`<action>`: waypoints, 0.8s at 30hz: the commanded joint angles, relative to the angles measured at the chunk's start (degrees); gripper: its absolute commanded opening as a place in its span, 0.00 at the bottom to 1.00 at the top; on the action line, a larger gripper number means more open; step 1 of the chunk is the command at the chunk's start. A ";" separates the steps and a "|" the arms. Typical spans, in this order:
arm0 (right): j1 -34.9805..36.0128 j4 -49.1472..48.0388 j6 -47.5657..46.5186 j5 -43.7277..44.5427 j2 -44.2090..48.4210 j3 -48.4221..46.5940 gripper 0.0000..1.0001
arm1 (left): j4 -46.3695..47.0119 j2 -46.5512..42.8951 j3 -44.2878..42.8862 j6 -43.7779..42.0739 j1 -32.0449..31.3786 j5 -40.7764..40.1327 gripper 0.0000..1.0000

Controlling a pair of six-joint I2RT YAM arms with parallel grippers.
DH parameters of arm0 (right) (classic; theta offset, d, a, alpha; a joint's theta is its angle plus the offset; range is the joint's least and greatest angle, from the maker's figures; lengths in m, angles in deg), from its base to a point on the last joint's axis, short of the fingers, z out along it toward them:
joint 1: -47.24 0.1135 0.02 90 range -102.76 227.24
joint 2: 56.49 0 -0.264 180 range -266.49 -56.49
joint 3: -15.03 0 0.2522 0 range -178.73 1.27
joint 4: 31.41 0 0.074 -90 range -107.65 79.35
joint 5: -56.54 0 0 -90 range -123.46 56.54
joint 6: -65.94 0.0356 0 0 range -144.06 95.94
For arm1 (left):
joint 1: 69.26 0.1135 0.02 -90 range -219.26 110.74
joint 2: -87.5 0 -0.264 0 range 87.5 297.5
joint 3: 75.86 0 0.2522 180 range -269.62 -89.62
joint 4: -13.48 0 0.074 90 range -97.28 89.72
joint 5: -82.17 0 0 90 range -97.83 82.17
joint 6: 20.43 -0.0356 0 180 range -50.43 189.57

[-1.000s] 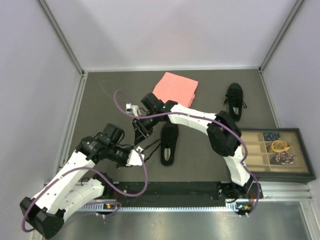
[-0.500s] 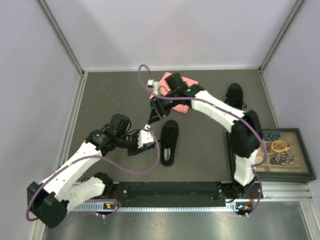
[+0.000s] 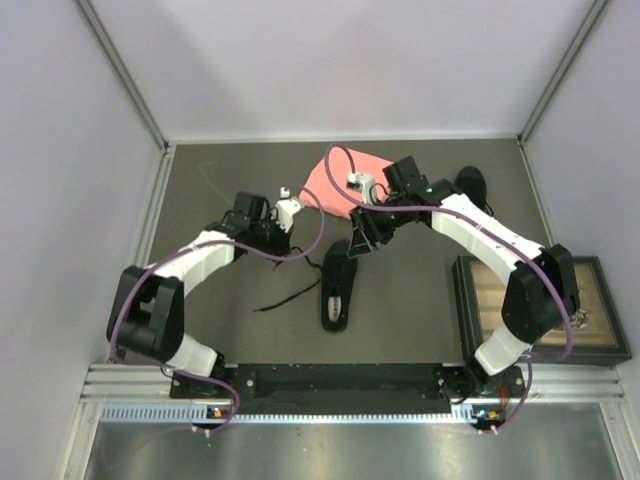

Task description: Tie the shoes

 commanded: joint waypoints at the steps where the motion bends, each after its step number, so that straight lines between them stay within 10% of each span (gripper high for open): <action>1: -0.42 1.78 -2.71 1.32 3.89 1.66 0.53 | 1.92 3.35 -3.68 -0.30 1.66 -0.65 0.13; 2: -0.33 2.57 -2.89 1.76 3.72 1.58 0.52 | 0.68 3.18 -3.86 -0.75 2.80 -0.56 0.33; 5: -0.42 3.45 -3.15 2.46 3.54 1.31 0.46 | -5.00 -0.32 -3.42 -6.61 8.84 10.36 0.47; 12: -0.42 3.54 -2.89 0.89 1.79 1.31 0.37 | -35.16 -11.22 -1.05 -47.17 10.19 19.11 0.45; 24: -0.42 4.33 -2.54 1.67 0.55 1.93 0.37 | -33.87 -9.74 6.33 -50.49 -2.90 9.29 0.35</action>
